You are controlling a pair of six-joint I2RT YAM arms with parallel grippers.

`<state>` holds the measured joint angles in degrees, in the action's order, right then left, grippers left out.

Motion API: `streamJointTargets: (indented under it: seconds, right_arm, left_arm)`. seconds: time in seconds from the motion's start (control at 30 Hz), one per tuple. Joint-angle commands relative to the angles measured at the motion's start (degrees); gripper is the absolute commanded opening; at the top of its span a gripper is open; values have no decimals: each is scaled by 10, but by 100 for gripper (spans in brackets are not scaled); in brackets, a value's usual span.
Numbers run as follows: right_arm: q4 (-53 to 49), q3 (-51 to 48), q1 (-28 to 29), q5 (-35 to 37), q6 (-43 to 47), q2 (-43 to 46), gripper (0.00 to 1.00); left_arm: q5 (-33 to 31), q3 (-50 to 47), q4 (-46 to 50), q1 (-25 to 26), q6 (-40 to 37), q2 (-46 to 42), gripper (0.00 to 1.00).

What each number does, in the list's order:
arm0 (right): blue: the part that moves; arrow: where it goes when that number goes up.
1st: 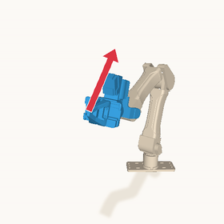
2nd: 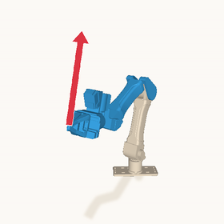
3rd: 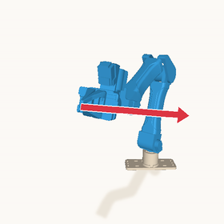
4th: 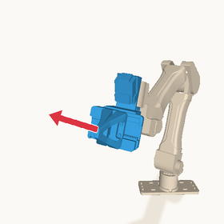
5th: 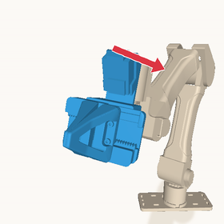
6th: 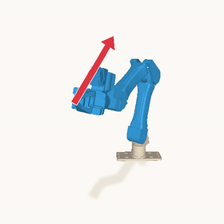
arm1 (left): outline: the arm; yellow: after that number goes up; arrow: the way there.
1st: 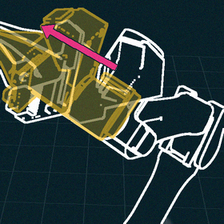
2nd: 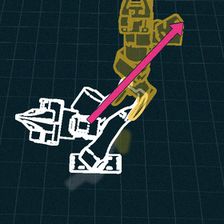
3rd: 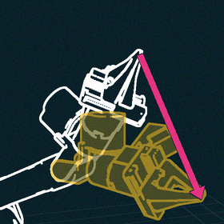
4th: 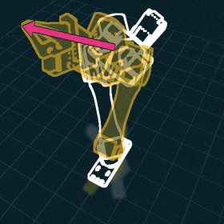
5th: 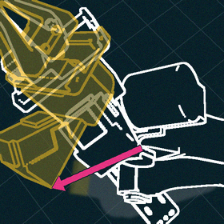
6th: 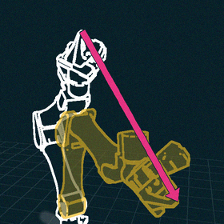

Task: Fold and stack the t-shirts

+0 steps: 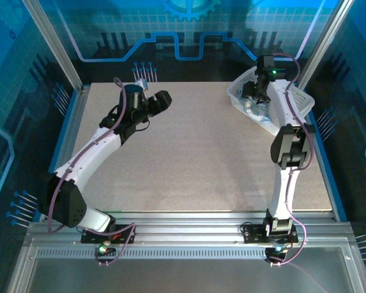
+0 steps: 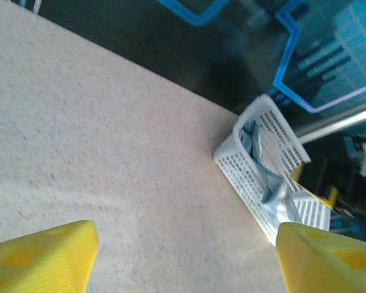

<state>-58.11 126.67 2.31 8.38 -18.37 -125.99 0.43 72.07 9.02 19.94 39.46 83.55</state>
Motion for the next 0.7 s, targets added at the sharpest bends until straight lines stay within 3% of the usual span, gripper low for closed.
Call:
streamJointTargets:
  seconds: [0.0, 0.17, 0.3, 0.37, 0.67]
  right_arm:
    - [-90, 55, 19, 28, 37, -26, 62]
    - [-67, 38, 21, 42, 33, -40, 43]
    - [-63, 43, 22, 41, 25, -45, 17]
    - [-52, 39, 21, 48, 22, -34, 0]
    - [33, 32, 20, 79, -8, 98, 0]
  left_arm:
    - [44, -12, 18, 12, 13, 3, 73]
    - [48, -24, 19, 18, 17, -2, 66]
    - [50, -23, 19, 19, 15, -3, 61]
    - [52, -21, 19, 18, 14, -2, 58]
    - [57, -7, 21, 19, 15, 2, 48]
